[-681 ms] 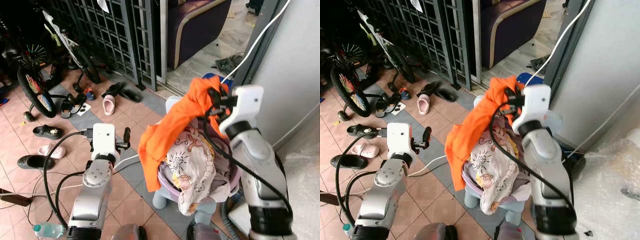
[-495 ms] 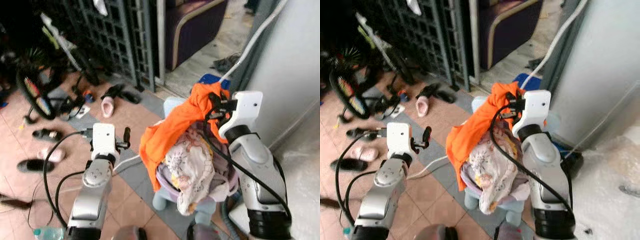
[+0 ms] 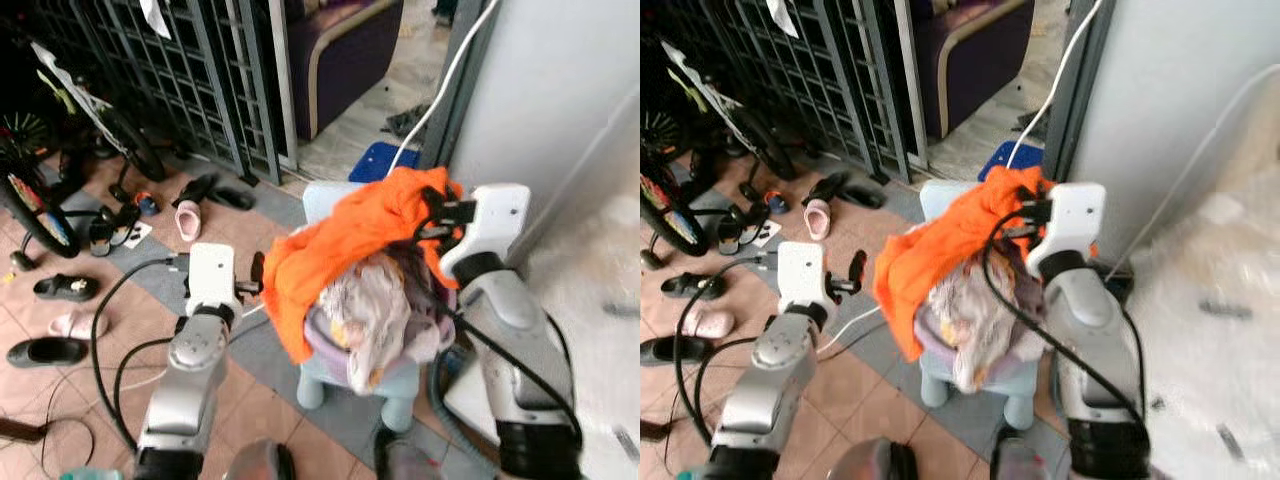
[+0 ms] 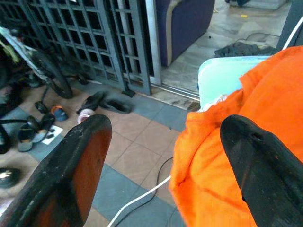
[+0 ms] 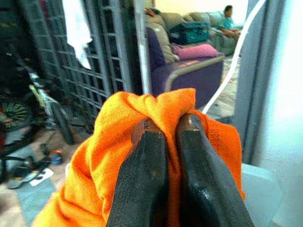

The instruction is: Clothes washing

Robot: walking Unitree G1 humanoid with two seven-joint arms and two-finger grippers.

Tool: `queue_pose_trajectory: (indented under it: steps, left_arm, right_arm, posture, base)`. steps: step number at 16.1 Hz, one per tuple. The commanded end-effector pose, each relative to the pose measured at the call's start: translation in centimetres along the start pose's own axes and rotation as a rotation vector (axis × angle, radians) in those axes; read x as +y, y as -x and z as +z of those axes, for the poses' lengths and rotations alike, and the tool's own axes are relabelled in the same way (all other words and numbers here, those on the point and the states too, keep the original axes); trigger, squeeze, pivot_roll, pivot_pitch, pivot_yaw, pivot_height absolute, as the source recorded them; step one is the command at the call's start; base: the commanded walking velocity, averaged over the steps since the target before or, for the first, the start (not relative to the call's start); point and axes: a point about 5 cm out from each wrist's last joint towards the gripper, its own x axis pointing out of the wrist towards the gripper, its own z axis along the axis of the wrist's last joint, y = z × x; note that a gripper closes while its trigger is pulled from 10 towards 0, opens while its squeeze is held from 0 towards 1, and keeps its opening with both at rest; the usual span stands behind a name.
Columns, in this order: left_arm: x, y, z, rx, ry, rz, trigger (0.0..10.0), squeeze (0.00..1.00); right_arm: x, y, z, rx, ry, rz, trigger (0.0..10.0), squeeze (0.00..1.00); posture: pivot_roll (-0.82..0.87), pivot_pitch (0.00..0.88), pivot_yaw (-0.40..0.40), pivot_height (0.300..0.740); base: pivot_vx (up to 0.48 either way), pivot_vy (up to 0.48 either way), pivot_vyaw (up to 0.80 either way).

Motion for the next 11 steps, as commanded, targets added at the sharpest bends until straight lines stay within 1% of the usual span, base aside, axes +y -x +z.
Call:
queue_pose_trajectory:
  steps: [1, 2, 3, 5, 6, 9, 11]
  left_arm:
    - [0.3, 0.0, -0.2, 0.009, -0.011, 0.011, 10.0, 0.00]
    - [0.3, 0.0, -0.2, 0.009, -0.011, 0.012, 10.0, 0.00]
    - [0.2, 0.0, -0.2, 0.010, -0.011, 0.011, 10.0, 0.00]
    - [0.2, 0.0, -0.2, 0.008, -0.010, 0.006, 10.0, 0.00]
    - [0.2, 0.1, 0.0, -0.016, 0.006, -0.017, 10.0, 0.00]
    - [0.1, 0.3, 0.2, -0.039, 0.008, -0.041, 10.0, 0.00]
    - [0.1, 0.3, 0.2, -0.040, 0.006, -0.044, 10.0, 0.00]
  right_arm:
    - [0.0, -0.1, 0.5, -0.028, 0.013, 0.003, 10.0, 0.00]
    - [-0.1, -0.1, 0.5, -0.029, 0.015, 0.001, 10.0, 0.00]
    - [-0.2, -0.1, 0.5, -0.026, 0.017, -0.008, 10.0, 0.00]
    - [-0.5, -0.2, 0.4, -0.017, 0.016, -0.025, 10.0, 0.00]
    - [-0.7, -0.2, 0.5, -0.025, 0.028, -0.041, 10.0, 0.00]
    - [-1.0, -0.4, 1.0, -0.054, 0.047, -0.068, 10.0, 0.00]
    - [-1.4, -0.4, 1.2, -0.063, 0.061, -0.086, 10.0, 0.00]
  posture:
    - [-0.06, 0.001, 0.092, 0.740]
    - [-0.06, 0.001, 0.092, 0.740]
    - [-0.06, 0.003, 0.091, 0.740]
    - [-0.06, 0.003, 0.091, 0.740]
    - [-0.06, 0.004, 0.092, 0.740]
    - [-0.07, 0.007, 0.096, 0.740]
    - [-0.07, 0.006, 0.094, 0.740]
  base:
    - [-0.259, 0.000, 0.00]
    - [-0.259, 0.000, 0.00]
    - [0.000, 0.000, 0.00]
    - [0.000, 0.000, -0.77]
    - [0.000, 0.000, -0.78]
    - [0.000, 0.000, -0.78]
    - [0.000, -0.304, -0.78]
